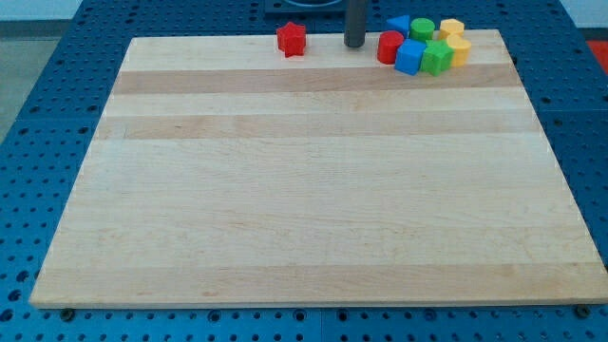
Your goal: Place the the red circle in between the blue triangle and blue cube
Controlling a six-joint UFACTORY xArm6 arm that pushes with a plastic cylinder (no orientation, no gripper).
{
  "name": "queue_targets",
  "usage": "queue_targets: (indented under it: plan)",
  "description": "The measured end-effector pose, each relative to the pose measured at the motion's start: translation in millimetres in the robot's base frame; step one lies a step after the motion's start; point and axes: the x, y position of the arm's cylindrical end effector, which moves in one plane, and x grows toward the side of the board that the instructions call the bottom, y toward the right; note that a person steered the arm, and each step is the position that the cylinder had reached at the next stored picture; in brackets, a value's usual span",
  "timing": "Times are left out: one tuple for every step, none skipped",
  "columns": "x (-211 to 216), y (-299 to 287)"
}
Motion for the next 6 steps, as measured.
queue_targets:
  plan:
    - [8.9, 1.4]
    - [15.2, 2.9]
    - [19.0, 20.9]
    - [20.3, 39.6]
    - [21.4, 50.4]
    - [23.5, 45.6]
